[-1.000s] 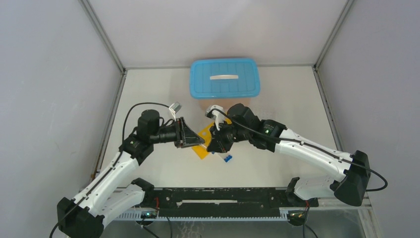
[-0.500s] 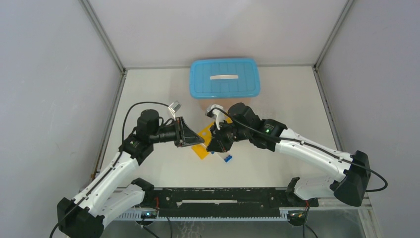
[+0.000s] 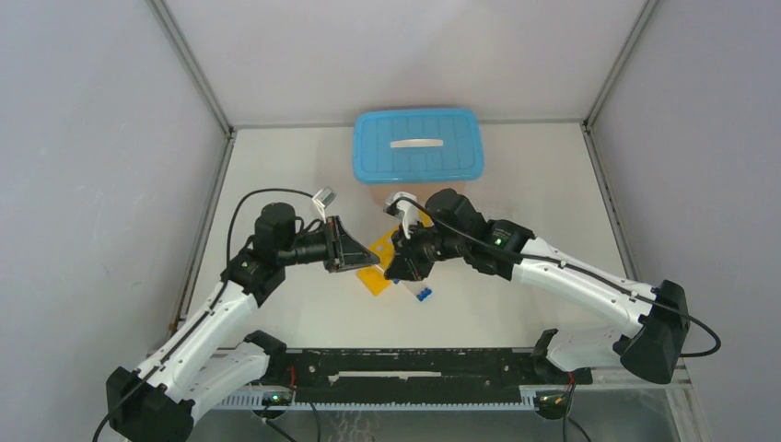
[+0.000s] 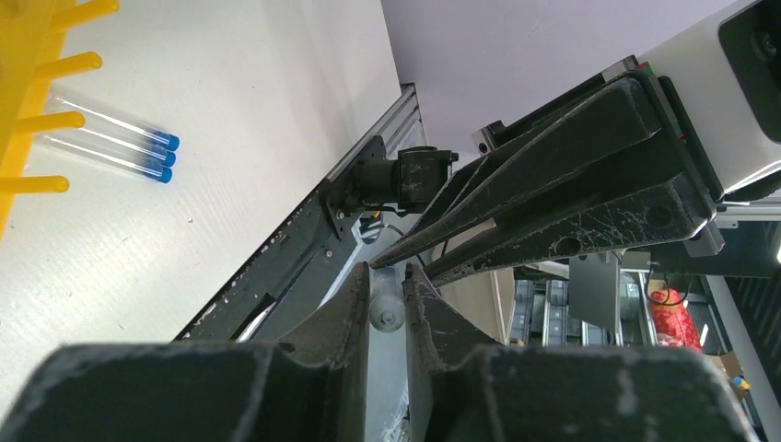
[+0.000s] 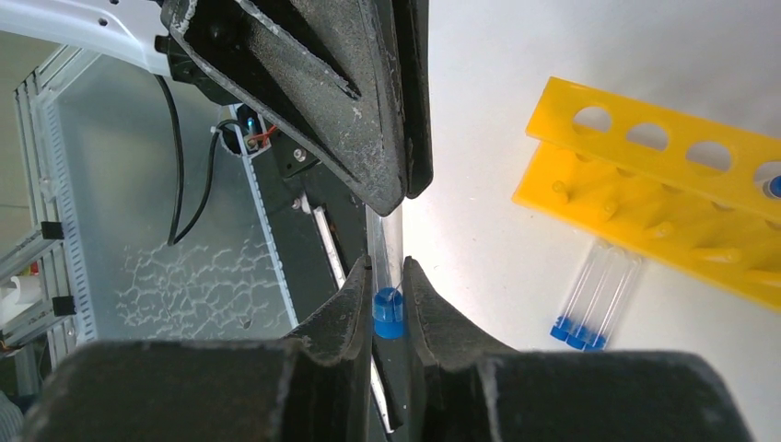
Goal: Organize the chemistry lab equipment
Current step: Pick up the test tube at the center of the board.
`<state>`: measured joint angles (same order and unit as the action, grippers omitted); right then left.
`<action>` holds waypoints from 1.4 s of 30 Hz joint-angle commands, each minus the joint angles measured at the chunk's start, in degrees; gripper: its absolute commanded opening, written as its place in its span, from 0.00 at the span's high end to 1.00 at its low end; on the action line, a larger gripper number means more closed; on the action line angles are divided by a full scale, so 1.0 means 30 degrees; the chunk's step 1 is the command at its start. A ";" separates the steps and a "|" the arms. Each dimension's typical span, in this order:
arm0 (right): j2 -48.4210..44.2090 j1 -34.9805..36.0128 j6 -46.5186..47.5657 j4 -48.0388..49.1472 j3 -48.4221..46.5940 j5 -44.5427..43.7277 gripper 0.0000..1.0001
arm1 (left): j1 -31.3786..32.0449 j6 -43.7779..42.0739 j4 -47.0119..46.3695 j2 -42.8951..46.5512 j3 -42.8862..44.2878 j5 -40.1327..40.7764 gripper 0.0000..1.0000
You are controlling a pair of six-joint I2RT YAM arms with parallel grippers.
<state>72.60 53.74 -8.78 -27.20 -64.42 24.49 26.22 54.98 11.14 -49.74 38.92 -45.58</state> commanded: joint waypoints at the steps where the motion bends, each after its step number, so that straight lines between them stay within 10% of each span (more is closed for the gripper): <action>1: -0.0542 -0.0345 0.0552 0.0780 -0.0257 -0.0297 0.80 | -0.0038 -0.0251 -0.0928 -0.0003 0.0247 -0.0471 0.86; 29: -0.2301 -0.2451 0.0001 0.2339 0.0826 0.0214 0.54 | -0.0065 0.2069 -0.2864 -0.2023 0.1501 0.1539 0.88; 42: -0.5198 -0.3179 -0.2426 0.7616 0.4783 -0.2048 0.53 | -0.0204 0.9271 -1.0703 -0.3938 0.0816 0.3445 0.89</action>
<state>60.66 44.88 -12.62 -13.06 -51.86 22.02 26.11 73.52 -8.12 -60.62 39.97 -37.47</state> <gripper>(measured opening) 0.466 0.203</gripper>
